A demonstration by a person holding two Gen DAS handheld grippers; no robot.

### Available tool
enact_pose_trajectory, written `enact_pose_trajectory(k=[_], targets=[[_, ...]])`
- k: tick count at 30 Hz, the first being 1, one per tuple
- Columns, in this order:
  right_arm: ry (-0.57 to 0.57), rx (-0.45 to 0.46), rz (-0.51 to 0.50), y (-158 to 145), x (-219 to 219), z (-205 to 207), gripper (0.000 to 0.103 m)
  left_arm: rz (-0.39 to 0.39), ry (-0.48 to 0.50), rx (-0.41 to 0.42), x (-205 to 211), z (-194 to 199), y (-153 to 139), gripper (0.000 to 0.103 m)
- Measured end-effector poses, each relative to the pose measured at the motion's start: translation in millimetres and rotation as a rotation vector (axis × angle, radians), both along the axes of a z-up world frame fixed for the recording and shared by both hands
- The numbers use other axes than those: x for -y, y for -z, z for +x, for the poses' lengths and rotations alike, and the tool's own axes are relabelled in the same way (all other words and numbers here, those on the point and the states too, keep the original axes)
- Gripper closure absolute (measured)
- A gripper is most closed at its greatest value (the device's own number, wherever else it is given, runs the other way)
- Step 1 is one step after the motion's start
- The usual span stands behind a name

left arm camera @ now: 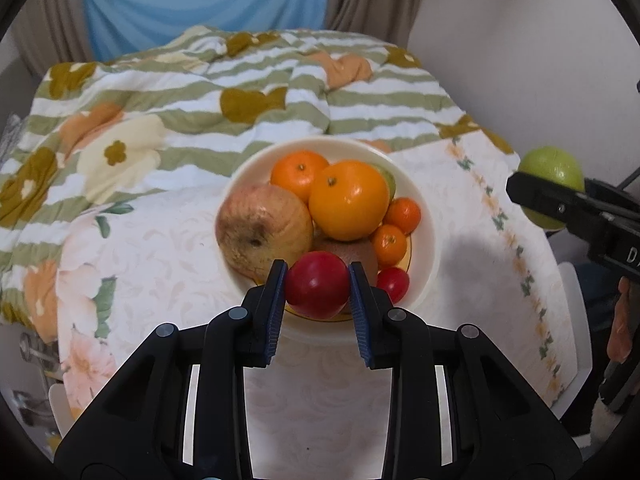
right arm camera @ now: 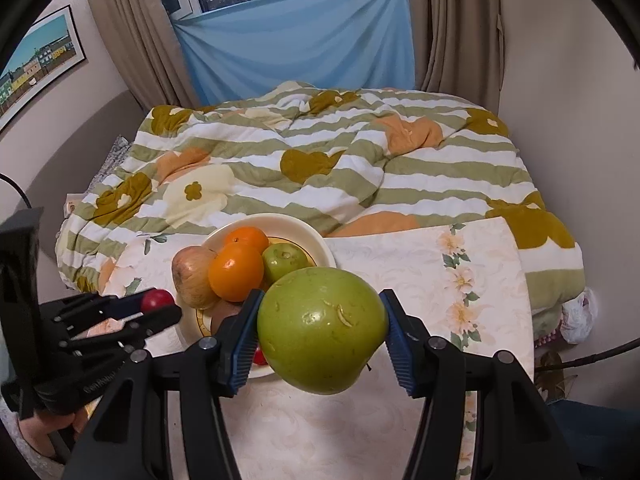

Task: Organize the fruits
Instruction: 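Carry the cherry tomato with the left tool while the right tool carries the green apple toward the bowl, then release the cherry tomato into the bowl with the left tool while the right tool releases the green apple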

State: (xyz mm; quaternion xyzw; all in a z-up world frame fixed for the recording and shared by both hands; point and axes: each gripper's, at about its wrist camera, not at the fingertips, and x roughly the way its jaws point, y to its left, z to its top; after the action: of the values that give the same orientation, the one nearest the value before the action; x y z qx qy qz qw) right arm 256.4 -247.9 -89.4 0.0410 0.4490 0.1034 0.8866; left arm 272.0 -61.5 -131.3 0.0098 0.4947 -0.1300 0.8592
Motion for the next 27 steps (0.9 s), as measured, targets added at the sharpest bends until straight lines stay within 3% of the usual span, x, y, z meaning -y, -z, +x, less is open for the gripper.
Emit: enact_pose_trajectory(k=[5, 6, 8, 9, 10, 20, 27], targets=[[0.02, -0.02, 0.002, 7, -2, 3, 0.05, 0.023, 0.021, -0.012, -1, 5, 10, 0.064], [0.024, -0.023, 0.001, 7, -2, 3, 0.05, 0.026, 0.025, -0.013, -1, 6, 11, 0.06], [0.031, -0.028, 0.002, 8, -2, 4, 0.05, 0.027, 0.025, -0.01, 0, 8, 12, 0.035], [0.034, -0.03, 0.002, 9, -1, 4, 0.05, 0.023, 0.023, -0.006, -1, 9, 11, 0.014], [0.036, -0.031, 0.003, 10, -1, 5, 0.05, 0.011, 0.021, 0.008, -2, 8, 9, 0.005], [0.014, -0.043, 0.0, 19, -1, 8, 0.05, -0.003, -0.016, 0.004, -17, 2, -1, 0.004], [-0.088, -0.015, 0.001, 33, -15, 13, 0.05, 0.014, -0.105, 0.009, -40, -7, -9, 0.0]])
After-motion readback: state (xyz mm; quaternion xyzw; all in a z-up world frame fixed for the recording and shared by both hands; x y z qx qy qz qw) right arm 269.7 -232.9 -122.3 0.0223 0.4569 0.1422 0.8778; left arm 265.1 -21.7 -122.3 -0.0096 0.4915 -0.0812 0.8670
